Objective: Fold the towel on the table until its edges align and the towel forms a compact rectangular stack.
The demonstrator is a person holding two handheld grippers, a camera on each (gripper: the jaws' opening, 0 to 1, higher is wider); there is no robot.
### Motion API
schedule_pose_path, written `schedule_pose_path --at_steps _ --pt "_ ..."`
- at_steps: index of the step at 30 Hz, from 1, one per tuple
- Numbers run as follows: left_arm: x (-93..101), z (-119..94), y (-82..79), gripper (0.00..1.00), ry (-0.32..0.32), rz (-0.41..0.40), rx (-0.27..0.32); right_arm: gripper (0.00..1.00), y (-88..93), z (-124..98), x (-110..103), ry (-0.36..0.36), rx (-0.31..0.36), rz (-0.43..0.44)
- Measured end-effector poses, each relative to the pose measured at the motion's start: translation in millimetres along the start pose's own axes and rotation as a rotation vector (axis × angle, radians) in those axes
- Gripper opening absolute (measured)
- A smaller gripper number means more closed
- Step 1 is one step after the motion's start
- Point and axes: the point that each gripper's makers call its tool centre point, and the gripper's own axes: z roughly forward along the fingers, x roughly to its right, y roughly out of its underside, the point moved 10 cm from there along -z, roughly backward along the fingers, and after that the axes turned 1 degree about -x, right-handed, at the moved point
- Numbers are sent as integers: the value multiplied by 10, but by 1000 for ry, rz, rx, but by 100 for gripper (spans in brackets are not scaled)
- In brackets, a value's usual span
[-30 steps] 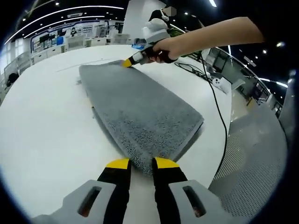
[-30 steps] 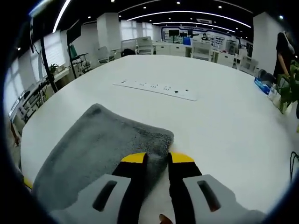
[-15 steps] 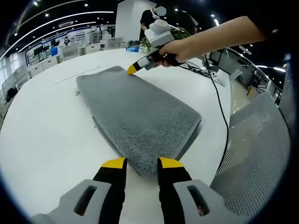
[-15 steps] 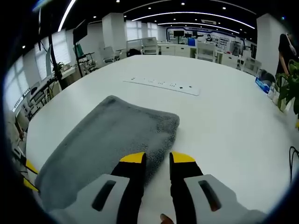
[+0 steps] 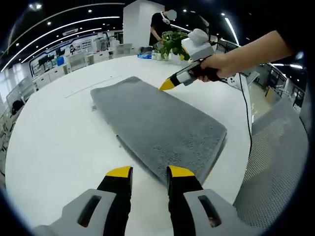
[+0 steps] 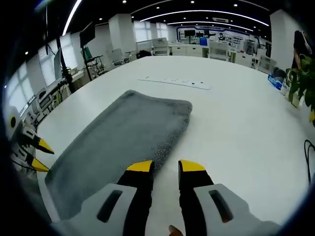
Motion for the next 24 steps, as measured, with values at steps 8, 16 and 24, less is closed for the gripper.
schedule_pose_path --at_steps 8,16,24 --pt "-252 173 -179 28 -18 -10 17 18 86 -158 -54 -9 6 19" --pt "-247 256 -247 28 3 15 15 18 184 -271 -153 -28 7 28" --pt "-77 211 -197 28 43 60 3 18 247 -411 -252 -50 10 22"
